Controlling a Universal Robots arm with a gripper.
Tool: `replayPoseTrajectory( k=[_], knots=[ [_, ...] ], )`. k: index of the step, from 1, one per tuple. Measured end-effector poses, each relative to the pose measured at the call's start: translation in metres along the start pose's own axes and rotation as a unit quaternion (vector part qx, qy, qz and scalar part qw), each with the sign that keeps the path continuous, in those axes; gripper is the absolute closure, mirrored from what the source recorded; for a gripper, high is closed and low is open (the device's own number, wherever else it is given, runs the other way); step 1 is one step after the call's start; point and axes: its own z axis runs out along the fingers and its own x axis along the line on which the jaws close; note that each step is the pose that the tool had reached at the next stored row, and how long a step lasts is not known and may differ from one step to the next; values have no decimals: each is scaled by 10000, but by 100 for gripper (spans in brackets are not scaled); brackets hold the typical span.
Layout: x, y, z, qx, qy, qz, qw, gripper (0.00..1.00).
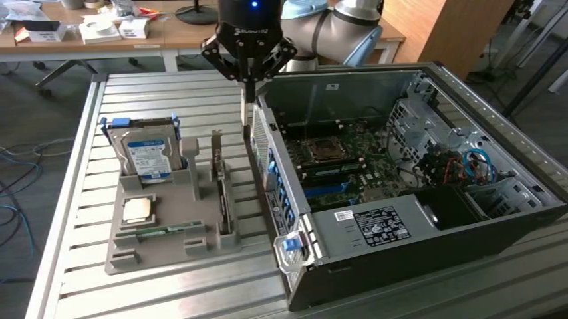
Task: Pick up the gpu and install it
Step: 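Reach for the gpu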
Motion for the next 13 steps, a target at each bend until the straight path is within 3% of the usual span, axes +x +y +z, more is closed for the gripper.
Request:
replayPoseTrajectory(
  k=[11, 13],
  knots=[
    [388, -21, -3, 0, 7, 0, 10000, 89],
    [414, -23, -4, 1, 8, 1, 10000, 89]
  ],
)
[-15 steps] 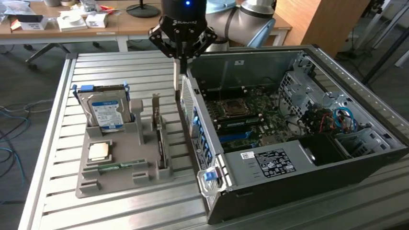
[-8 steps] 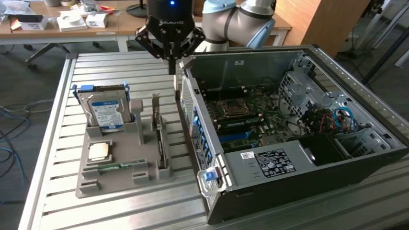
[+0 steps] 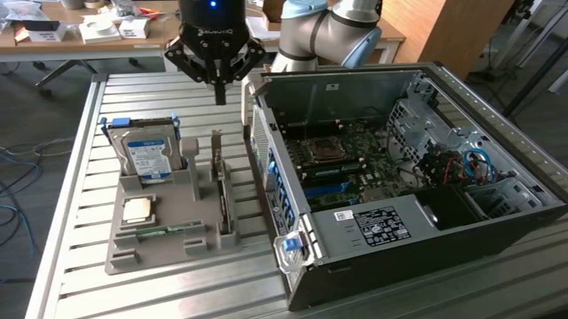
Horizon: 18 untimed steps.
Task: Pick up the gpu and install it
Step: 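Reach for the gpu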
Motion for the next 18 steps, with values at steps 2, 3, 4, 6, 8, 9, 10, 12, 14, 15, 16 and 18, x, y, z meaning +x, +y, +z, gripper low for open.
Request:
replayPoseTrajectory(
  k=[2, 3, 4, 6, 8, 9, 10, 12, 14, 15, 16, 18],
  knots=[
    [0, 0, 0, 0, 0, -1, 10000, 89],
    [0, 0, 0, 0, 0, -1, 10000, 89],
    [0, 0, 0, 0, 0, -1, 10000, 89],
    [1, 0, 0, 0, 0, -1, 10000, 89],
    [7, -8, -1, 0, 1, 0, 10000, 89],
    [11, -19, -1, 0, 1, 0, 10000, 89],
    [14, -34, -2, 0, 0, 0, 10000, 89],
    [16, -71, -4, 0, 0, 0, 10000, 89],
    [19, -114, -6, 0, 1, -1, 10000, 89],
    [20, -136, -7, 0, 1, -1, 10000, 89],
    [22, -158, -8, 0, 0, -1, 10000, 89],
    [26, -202, -10, 0, 1, 0, 10000, 89]
  ],
)
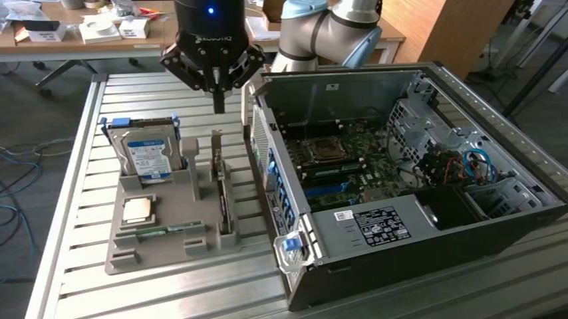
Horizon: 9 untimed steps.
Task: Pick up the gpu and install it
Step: 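Reach for the gpu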
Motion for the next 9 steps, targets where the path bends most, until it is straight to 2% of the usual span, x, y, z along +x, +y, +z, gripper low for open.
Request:
replayPoseTrajectory(
  k=[9],
  knots=[
    [8, -205, -9, -1, 0, 0, 10000, 89]
  ],
)
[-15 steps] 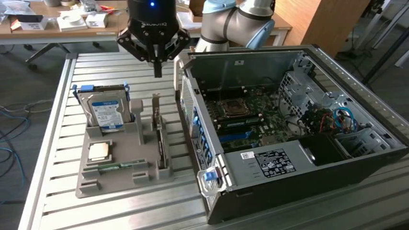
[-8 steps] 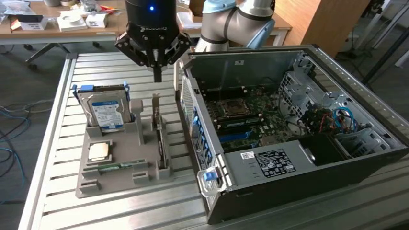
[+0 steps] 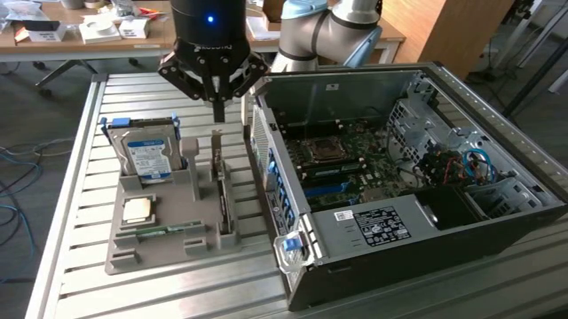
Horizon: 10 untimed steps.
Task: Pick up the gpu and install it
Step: 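Reach for the gpu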
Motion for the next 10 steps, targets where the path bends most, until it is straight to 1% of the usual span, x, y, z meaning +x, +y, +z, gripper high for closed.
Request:
replayPoseTrajectory(
  k=[7, 10],
  knots=[
    [3, -129, -6, 0, 0, 0, 10000, 89],
    [4, -154, -7, 0, 0, 0, 10000, 89]
  ],
)
